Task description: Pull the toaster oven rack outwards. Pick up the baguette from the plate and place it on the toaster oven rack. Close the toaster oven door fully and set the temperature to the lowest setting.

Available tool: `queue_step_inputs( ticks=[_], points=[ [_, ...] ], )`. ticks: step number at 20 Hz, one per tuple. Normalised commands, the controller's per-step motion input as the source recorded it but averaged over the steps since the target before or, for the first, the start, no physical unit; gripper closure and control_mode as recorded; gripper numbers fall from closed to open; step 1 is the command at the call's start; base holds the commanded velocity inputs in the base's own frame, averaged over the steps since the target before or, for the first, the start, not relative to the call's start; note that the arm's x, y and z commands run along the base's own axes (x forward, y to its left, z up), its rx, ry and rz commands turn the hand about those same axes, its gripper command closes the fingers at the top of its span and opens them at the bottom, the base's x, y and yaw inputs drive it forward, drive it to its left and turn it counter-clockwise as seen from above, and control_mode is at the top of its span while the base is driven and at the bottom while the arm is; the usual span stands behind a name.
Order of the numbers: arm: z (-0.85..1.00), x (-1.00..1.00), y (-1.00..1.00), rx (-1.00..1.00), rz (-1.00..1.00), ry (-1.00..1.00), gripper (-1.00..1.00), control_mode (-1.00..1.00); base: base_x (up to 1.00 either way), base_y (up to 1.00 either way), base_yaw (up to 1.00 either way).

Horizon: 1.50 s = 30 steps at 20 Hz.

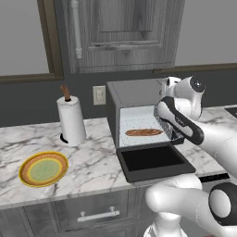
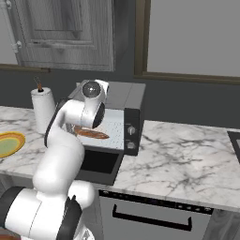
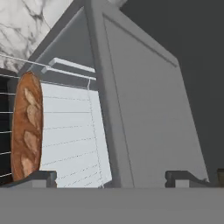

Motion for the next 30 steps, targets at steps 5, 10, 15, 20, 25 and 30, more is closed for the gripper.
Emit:
queue_step_inputs(
  ticks=[5,10,15,20,25,30],
  points=[
    [0.08,0.00,0.00,-0.13,0.43,0.02,-1.00,-1.00,0.00,0.00,0.00],
    [0.00,-0.02,0.00,-0.23,0.52,0.00,-1.00,-1.00,0.00,0.00,0.00],
    [0.00,-0.48,-0.07,-0.28,0.41,-0.02,-1.00,-1.00,0.00,0.00,0.00],
    [-0.01,-0.87,-0.06,-0.19,0.36,-0.16,-1.00,-1.00,0.00,0.00,0.00],
    [-0.26,-0.63,0.10,-0.21,0.40,-0.13,-1.00,-1.00,0.00,0.00,0.00],
    [-0.45,-0.26,0.29,-0.26,0.28,-0.12,-1.00,-1.00,0.00,0.00,0.00]
  ],
)
